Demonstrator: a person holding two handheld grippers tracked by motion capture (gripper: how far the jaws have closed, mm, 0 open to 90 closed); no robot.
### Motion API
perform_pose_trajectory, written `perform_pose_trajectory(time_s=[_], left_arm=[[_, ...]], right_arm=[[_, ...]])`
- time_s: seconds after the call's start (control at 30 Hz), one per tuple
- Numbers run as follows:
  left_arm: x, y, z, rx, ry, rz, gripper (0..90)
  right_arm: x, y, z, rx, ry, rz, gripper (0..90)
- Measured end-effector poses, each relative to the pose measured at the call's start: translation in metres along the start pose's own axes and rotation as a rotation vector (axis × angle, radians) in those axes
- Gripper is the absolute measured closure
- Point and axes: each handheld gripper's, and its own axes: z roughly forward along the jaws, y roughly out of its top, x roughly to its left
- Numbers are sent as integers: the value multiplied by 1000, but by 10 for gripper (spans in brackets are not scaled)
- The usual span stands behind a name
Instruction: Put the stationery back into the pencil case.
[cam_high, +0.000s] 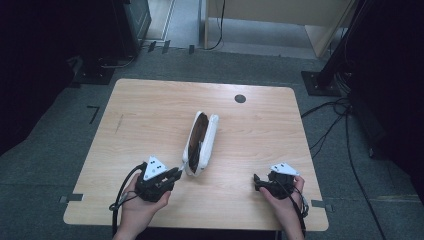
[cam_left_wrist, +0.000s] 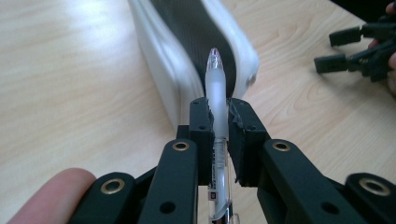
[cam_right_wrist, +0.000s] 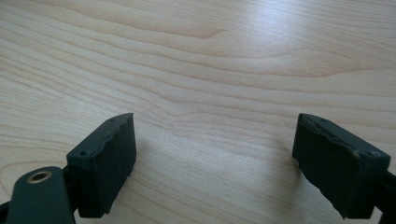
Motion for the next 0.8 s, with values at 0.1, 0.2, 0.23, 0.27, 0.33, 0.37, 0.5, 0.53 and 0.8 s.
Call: perform_pose_trajectory(time_s=[0.1,0.2,0.23,0.27,0.33,0.37,0.5,0.53,0.8], left_arm=[[0,10,6,-15,-9,-9,812],[3,19,13,-33,-7,-31,812],[4,21,14,-35,-2,-32,812],[5,25,17,-40,-3,-37,813],[6,30,21,-45,-1,-41,812],[6,33,23,-50,-1,-46,812],[7,43,33,-57,-2,-60,812],[8,46,36,-61,2,-66,812],[11,61,60,-68,27,-141,812]], right_arm=[[-2,-2,2,-17,14,8,119],[-2,-2,2,-23,22,0,128],[-2,-2,2,-23,24,1,128],[-2,-2,1,-23,24,0,129],[-2,-3,1,-23,23,2,130],[-2,-3,1,-23,20,4,131],[0,-2,2,-24,4,20,131],[0,-2,2,-24,3,20,131],[1,-3,1,-27,4,20,140]])
